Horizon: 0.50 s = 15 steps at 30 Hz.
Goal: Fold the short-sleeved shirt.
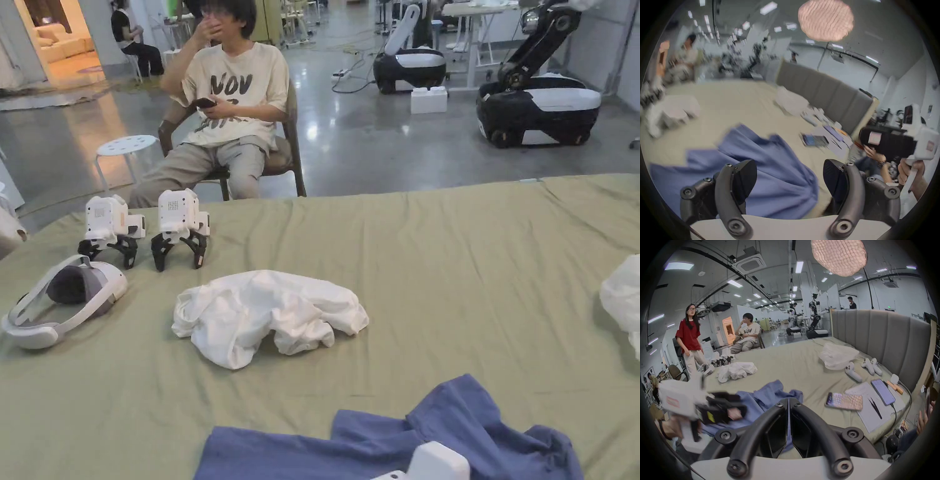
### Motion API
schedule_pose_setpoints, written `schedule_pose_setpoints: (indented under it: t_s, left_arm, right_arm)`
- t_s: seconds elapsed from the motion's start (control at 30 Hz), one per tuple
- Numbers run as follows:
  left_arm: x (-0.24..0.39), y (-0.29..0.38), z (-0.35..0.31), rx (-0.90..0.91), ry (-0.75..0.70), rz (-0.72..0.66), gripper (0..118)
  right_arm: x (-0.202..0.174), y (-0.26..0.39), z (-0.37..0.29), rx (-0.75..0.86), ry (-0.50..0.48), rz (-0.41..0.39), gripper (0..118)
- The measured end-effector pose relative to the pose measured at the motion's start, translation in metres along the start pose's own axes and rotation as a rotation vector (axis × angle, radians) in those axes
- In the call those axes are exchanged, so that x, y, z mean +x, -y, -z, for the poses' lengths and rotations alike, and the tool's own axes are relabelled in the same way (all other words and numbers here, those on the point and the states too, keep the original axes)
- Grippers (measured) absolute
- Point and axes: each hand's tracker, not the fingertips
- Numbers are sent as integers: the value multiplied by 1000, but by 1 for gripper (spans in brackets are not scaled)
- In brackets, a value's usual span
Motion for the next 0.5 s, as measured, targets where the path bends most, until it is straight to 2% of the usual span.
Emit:
schedule_pose_setpoints:
  t_s: [0.13,0.27,0.37,0.5]
  left_arm:
    - [-2,-38,-97,214,-196,136,88]
    - [7,-38,-169,358,-415,240,88]
    - [13,-30,-204,379,-600,246,87]
    - [15,-23,-245,483,-687,121,80]
  right_arm:
    - [-17,-24,1,94,-43,-36,0]
    - [-33,-43,-5,170,-72,-79,1]
    - [-45,-55,-14,195,-75,-107,1]
    - [-52,-64,-22,209,-93,-116,1]
